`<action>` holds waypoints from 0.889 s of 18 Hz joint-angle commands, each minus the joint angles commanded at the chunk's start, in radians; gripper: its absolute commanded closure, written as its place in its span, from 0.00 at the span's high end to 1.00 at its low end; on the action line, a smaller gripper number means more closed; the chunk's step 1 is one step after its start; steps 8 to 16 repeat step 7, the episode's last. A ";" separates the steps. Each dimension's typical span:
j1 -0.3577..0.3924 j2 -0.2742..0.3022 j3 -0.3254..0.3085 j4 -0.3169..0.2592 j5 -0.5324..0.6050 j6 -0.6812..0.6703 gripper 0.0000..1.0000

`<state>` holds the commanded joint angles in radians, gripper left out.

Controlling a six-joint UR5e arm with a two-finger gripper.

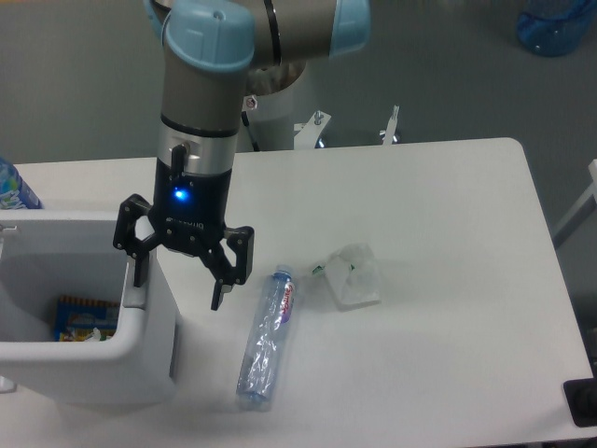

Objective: Open the trash can
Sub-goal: 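Hold the gripper still above the lid as it swings open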

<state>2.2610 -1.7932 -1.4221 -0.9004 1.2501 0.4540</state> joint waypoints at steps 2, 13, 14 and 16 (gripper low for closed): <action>0.015 0.002 -0.001 -0.005 0.055 0.023 1.00; 0.037 0.000 -0.005 -0.051 0.186 0.155 1.00; 0.037 0.000 -0.005 -0.051 0.186 0.155 1.00; 0.037 0.000 -0.005 -0.051 0.186 0.155 1.00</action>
